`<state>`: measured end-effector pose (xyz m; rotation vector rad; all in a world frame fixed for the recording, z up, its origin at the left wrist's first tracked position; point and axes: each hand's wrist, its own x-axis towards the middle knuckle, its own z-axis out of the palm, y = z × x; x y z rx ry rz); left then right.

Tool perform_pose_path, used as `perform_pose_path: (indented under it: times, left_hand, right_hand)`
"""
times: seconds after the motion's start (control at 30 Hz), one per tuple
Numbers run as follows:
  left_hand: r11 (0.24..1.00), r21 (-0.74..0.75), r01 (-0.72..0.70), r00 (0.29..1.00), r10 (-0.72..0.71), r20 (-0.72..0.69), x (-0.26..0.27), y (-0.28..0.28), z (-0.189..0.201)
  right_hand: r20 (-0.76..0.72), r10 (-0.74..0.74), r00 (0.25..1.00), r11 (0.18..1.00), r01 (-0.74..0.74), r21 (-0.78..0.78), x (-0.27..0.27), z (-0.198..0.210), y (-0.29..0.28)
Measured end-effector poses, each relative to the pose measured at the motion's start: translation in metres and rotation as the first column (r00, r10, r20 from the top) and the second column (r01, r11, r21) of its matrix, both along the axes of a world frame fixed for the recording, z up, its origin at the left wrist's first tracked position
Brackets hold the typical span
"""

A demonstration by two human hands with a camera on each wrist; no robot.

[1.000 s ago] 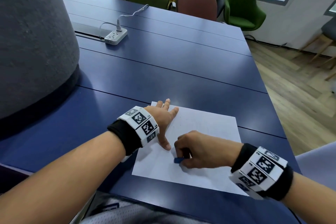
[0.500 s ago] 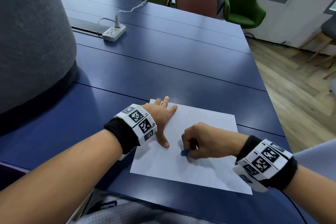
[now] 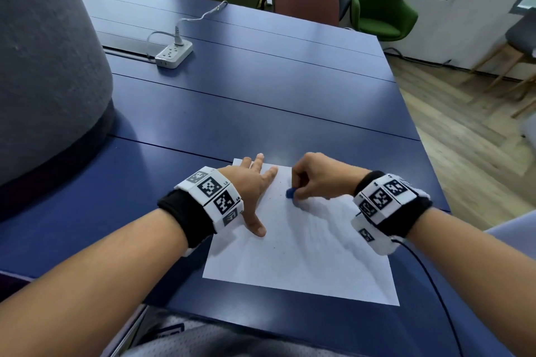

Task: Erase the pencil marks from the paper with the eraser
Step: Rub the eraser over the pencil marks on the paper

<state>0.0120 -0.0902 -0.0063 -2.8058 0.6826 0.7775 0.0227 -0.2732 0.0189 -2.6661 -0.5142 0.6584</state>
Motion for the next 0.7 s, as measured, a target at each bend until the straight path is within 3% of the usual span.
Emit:
perform_pose_path:
  times: [0.1,0.27,0.4,0.57,0.7]
  left_hand:
    - [1.000,-0.008,-0.005,1.000,0.005,-0.003,0.000,0.001,0.000]
    - [1.000,-0.008,-0.007,1.000,0.007,-0.003,0.000,0.001,0.000]
    - [1.000,-0.010,-0.003,1.000,0.003,0.002,0.001,0.001,-0.001]
    - [1.000,0.004,-0.002,1.000,0.002,-0.002,0.000,0.000,-0.001]
    - [1.000,-0.006,-0.003,1.000,0.003,-0.003,0.001,0.001,-0.001]
  right_hand:
    - [0.153,-0.047,0.987,0.999,0.045,0.015,0.016,-0.007,-0.006]
    - [-0.059,0.069,0.996,0.997,-0.071,-0.026,0.006,-0.004,-0.005]
    - [0.081,-0.029,0.996,0.998,0.025,0.055,0.016,-0.005,-0.009]
    - [-0.078,0.078,0.994,0.997,-0.076,0.028,0.002,-0.006,-0.004]
    - [0.082,-0.013,0.997,0.998,0.008,0.056,0.011,-0.008,-0.007]
